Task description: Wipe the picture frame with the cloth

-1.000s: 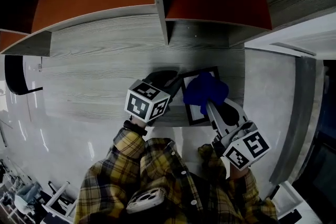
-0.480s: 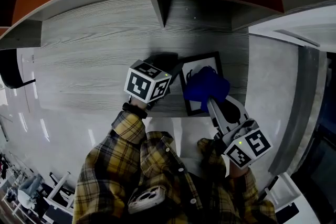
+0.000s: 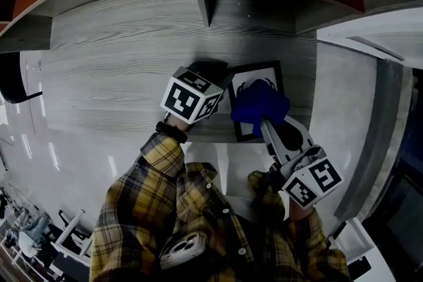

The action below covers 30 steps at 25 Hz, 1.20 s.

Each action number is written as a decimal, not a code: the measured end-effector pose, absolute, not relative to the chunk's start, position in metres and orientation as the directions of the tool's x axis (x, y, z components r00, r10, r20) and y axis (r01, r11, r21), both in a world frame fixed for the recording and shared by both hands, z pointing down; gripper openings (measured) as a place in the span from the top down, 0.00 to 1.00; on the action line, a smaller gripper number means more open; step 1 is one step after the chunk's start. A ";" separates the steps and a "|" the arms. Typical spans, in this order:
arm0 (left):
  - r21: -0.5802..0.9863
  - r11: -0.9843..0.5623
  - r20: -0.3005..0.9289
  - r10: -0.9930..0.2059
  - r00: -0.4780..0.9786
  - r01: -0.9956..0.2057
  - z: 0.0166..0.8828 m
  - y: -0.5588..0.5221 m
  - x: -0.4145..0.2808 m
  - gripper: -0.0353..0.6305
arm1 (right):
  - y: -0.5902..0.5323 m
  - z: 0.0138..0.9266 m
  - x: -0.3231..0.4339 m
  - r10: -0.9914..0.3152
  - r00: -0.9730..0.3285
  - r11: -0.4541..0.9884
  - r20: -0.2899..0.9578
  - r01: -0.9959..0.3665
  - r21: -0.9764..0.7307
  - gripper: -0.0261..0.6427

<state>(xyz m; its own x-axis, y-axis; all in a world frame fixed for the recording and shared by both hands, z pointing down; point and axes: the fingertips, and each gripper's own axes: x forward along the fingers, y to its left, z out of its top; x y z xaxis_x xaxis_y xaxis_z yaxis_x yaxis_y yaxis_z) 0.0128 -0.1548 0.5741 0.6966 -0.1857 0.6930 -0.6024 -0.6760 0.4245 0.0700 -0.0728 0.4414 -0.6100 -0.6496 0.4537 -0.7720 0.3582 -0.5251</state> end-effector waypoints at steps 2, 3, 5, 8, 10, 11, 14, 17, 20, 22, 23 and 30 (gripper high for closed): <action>0.443 -0.670 0.695 -0.164 0.700 -0.596 0.574 -0.154 0.013 0.81 | -0.074 0.441 0.070 -0.649 -0.610 0.364 0.454 -0.773 -0.520 0.89; 0.453 -0.664 0.695 -0.154 0.702 -0.594 0.574 -0.154 0.013 0.82 | -0.075 0.440 0.070 -0.648 -0.612 0.369 0.453 -0.773 -0.516 0.89; 0.467 -0.655 0.695 -0.142 0.705 -0.593 0.574 -0.154 0.014 0.82 | -0.078 0.438 0.068 -0.645 -0.617 0.386 0.451 -0.772 -0.505 0.89; 0.469 -0.654 0.696 -0.141 0.704 -0.594 0.574 -0.154 0.014 0.82 | -0.090 0.441 0.059 -0.632 -0.625 0.418 0.458 -0.773 -0.477 0.89; 0.464 -0.656 0.697 -0.144 0.703 -0.595 0.575 -0.154 0.014 0.82 | -0.101 0.455 0.050 -0.616 -0.615 0.437 0.492 -0.787 -0.436 0.89; 0.464 -0.656 0.697 -0.144 0.702 -0.596 0.575 -0.154 0.014 0.82 | -0.107 0.464 0.045 -0.607 -0.604 0.448 0.516 -0.797 -0.405 0.89; 0.469 -0.652 0.697 -0.141 0.703 -0.596 0.575 -0.154 0.013 0.82 | -0.126 0.495 0.032 -0.580 -0.561 0.480 0.590 -0.821 -0.309 0.89; 0.472 -0.647 0.697 -0.141 0.703 -0.598 0.575 -0.155 0.013 0.82 | -0.141 0.526 0.027 -0.547 -0.497 0.525 0.673 -0.830 -0.186 0.89; 0.465 -0.653 0.697 -0.147 0.702 -0.598 0.574 -0.155 0.015 0.82 | -0.144 0.546 0.025 -0.539 -0.449 0.566 0.713 -0.820 -0.088 0.89; 0.464 -0.653 0.697 -0.147 0.701 -0.599 0.574 -0.155 0.014 0.82 | -0.141 0.550 0.024 -0.532 -0.443 0.567 0.721 -0.819 -0.085 0.89; 0.466 -0.651 0.698 -0.145 0.701 -0.599 0.575 -0.155 0.014 0.82 | -0.139 0.551 0.024 -0.520 -0.445 0.566 0.729 -0.819 -0.095 0.89; 0.478 -0.644 0.698 -0.134 0.703 -0.597 0.575 -0.154 0.014 0.82 | -0.109 0.556 0.030 -0.439 -0.473 0.537 0.764 -0.820 -0.199 0.89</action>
<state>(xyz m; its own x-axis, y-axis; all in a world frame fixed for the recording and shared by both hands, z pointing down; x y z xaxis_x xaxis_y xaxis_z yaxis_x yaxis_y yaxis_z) 0.0136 -0.1543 0.5752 0.7031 -0.1336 0.6985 -0.5973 -0.6440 0.4780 0.0303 -0.1092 0.5558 -0.4730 -0.4388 0.7640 -0.8198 0.5369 -0.1992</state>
